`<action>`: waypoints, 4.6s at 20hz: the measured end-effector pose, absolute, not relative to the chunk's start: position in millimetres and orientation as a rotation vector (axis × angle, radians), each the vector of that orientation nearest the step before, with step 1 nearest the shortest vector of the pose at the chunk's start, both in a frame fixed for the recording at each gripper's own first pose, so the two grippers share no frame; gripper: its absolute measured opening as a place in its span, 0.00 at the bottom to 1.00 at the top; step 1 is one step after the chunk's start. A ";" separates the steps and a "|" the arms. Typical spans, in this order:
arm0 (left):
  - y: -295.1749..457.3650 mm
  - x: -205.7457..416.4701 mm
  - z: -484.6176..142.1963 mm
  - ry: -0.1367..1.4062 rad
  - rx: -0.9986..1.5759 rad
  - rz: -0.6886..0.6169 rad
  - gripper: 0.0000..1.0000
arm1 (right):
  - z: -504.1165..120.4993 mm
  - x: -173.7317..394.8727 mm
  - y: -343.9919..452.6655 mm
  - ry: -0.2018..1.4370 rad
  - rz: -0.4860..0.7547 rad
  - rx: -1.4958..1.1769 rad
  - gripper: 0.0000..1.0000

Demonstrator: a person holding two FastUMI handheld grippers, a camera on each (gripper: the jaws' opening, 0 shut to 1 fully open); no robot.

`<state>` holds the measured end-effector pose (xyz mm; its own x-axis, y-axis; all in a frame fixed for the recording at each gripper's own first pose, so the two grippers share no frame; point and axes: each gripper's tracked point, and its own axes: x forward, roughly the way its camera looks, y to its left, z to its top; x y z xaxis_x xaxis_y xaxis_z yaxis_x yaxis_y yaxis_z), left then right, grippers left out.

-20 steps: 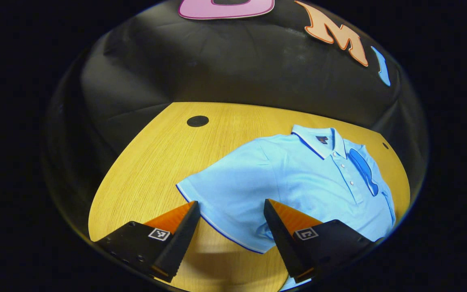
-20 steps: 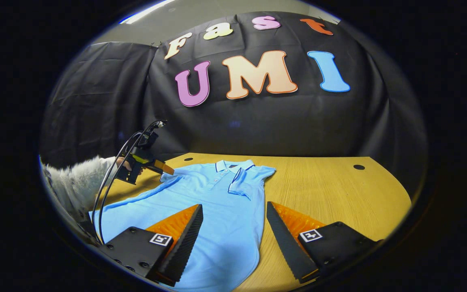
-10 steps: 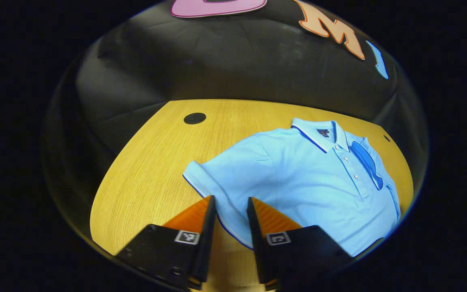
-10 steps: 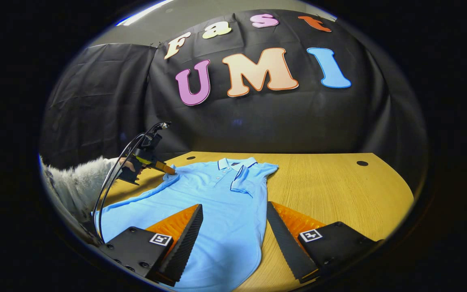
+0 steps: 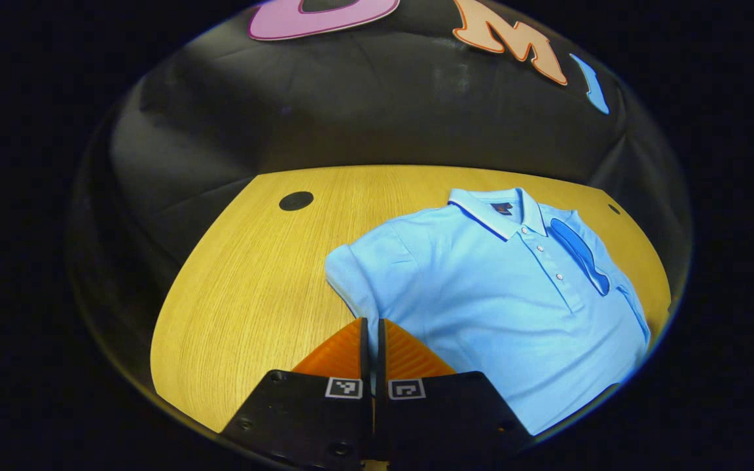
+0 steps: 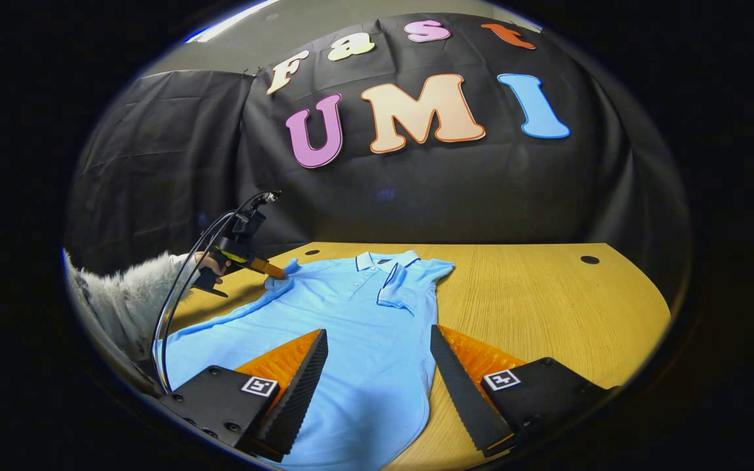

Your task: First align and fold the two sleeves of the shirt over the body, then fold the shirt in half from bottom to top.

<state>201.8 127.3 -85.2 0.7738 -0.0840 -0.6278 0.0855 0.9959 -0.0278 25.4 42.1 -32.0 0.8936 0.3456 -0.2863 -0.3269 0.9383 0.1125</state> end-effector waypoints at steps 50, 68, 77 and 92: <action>56.9 -179.5 -105.3 0.651 -0.029 -0.144 0.96 | -91.9 -157.1 62.2 0.506 0.405 -0.020 0.98; 19.8 -175.9 -104.3 0.549 -0.050 -0.209 0.39 | -104.3 -160.4 91.5 0.516 0.454 0.069 0.55; 17.9 -169.0 -101.3 0.495 -0.118 -0.206 0.04 | -104.7 -158.0 103.1 0.541 0.454 0.150 0.02; 26.7 -110.5 -43.5 0.365 -0.175 -0.169 0.00 | -62.1 -100.8 88.2 0.445 0.373 0.122 0.02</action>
<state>-110.5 26.7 -43.5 0.9205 -0.1946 -0.3388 0.1319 0.9710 -0.1995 -100.8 88.2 -62.1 0.8362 0.3781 -0.3973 -0.3252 0.9251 0.1959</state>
